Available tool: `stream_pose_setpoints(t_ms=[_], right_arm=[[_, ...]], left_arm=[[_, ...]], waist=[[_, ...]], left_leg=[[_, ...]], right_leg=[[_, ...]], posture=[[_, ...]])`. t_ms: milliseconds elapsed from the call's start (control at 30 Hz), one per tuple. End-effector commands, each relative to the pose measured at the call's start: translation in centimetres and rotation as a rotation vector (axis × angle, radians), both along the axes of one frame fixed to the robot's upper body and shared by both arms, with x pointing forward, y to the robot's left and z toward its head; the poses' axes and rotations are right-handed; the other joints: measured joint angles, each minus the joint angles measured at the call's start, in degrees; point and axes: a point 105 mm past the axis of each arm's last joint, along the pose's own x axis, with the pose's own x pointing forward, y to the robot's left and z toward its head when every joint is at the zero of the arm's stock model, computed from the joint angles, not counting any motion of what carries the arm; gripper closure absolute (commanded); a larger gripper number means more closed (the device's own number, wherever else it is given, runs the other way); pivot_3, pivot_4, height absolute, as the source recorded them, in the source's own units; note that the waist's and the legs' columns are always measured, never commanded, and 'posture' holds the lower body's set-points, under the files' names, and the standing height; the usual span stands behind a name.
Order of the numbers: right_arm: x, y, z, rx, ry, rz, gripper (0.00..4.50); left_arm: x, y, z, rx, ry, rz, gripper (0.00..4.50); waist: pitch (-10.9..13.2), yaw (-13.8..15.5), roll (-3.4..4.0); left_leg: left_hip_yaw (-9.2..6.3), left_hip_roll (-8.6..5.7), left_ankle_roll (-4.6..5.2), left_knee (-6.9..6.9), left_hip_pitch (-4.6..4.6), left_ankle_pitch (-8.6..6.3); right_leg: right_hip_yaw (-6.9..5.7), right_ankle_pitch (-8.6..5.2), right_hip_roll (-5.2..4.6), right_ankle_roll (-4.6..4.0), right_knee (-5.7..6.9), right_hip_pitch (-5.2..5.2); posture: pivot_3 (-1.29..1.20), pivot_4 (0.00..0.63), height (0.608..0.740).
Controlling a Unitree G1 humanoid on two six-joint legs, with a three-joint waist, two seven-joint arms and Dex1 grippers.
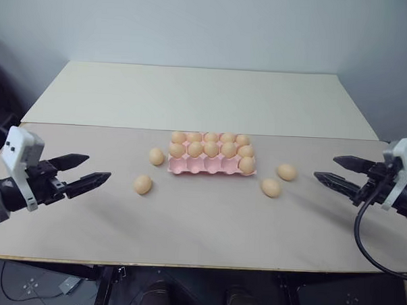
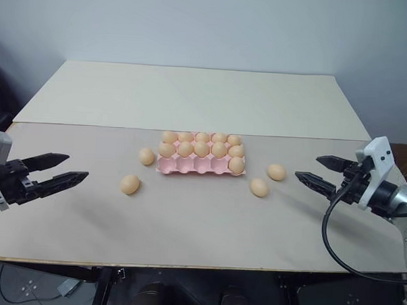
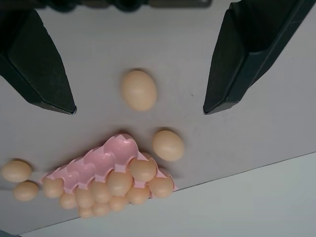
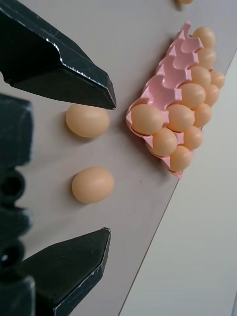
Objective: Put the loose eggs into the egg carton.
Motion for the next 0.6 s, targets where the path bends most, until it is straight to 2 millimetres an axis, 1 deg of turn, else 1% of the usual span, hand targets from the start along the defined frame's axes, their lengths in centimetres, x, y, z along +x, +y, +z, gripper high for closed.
stream_pose_setpoints(t_ms=[33,233,333,433,533,600], right_arm=[[-0.2,0.5,1.1,-0.005,-0.054,0.008,0.0],[-0.2,0.5,1.0,-0.004,-0.05,0.006,0.0],[-0.1,0.6,1.0,-0.005,-0.048,0.003,0.0],[0.1,0.8,0.9,-0.007,-0.049,-0.004,0.0],[1.1,1.1,0.3,-0.05,-0.077,-0.069,0.0],[1.7,1.7,-0.1,-0.062,-0.094,-0.107,0.0]], left_arm=[[0.1,-0.3,0.4,0.012,-0.043,0.007,0.02],[-0.3,-0.4,0.2,0.005,-0.014,-0.012,0.02],[-0.5,-1.0,0.3,-0.003,-0.014,-0.045,0.02],[-0.4,-2.0,0.2,-0.002,-0.025,-0.074,0.02],[-0.4,-4.5,-0.2,-0.024,-0.03,-0.151,0.02],[-0.2,-6.4,-0.7,-0.042,-0.024,-0.196,0.02]], waist=[[0.0,0.0,0.0],[0.0,-0.01,0.0],[0.0,0.0,0.0],[0.0,0.0,0.0],[0.0,0.03,0.0],[-0.01,0.03,0.0]], left_leg=[[0.0,0.0,0.0,0.0,0.0,0.0],[0.0,0.0,0.0,0.0,0.0,0.0],[0.0,0.0,0.0,0.0,0.0,0.0],[0.0,0.0,0.0,0.01,0.0,0.0],[0.0,0.0,0.0,0.02,0.01,0.0],[-0.01,0.0,0.0,0.03,0.01,0.0]], right_leg=[[0.0,0.0,0.0,0.0,0.0,0.0],[0.01,0.0,0.0,0.0,0.01,0.0],[0.01,0.0,0.0,0.0,0.01,-0.01],[0.01,0.0,0.0,0.0,0.01,0.0],[0.01,0.0,0.0,0.0,0.03,0.02],[0.02,0.0,0.0,0.0,0.03,0.03]], posture=[[0.0,0.15,0.74],[0.0,0.15,0.74],[0.0,0.15,0.74],[0.0,0.15,0.74],[0.0,0.15,0.74],[0.0,0.15,0.74]])
